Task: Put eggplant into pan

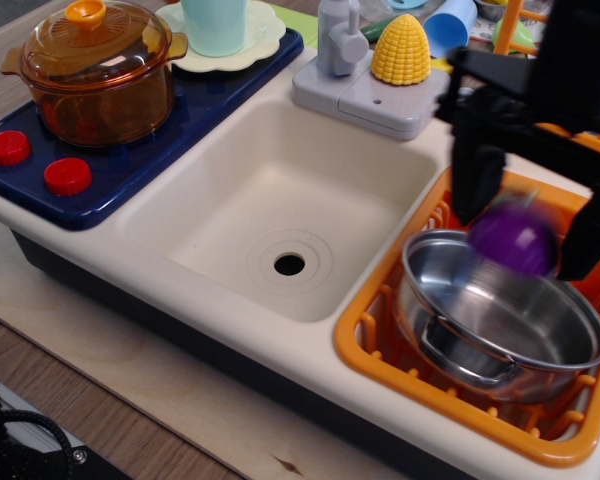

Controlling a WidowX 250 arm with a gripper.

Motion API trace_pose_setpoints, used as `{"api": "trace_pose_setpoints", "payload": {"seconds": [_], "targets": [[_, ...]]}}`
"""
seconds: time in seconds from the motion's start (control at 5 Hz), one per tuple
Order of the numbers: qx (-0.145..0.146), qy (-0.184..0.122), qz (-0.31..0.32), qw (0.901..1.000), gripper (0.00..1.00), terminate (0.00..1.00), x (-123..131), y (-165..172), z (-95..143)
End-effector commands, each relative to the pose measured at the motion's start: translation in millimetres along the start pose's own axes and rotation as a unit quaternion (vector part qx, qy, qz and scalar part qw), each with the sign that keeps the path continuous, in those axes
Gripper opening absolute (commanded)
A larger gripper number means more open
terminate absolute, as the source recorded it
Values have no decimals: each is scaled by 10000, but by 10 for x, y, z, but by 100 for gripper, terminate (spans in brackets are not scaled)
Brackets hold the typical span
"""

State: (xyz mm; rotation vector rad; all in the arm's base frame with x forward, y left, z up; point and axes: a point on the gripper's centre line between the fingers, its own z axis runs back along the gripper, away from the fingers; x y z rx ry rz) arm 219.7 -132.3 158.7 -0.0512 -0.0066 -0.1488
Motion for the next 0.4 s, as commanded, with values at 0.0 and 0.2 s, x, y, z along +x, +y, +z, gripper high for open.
{"api": "trace_pose_setpoints", "payload": {"seconds": [0.0, 0.2], "targets": [[-203, -302, -45, 9993, 100, 0, -20, -19, 118], [-203, -302, -45, 9993, 100, 100, -20, -19, 118]]}}
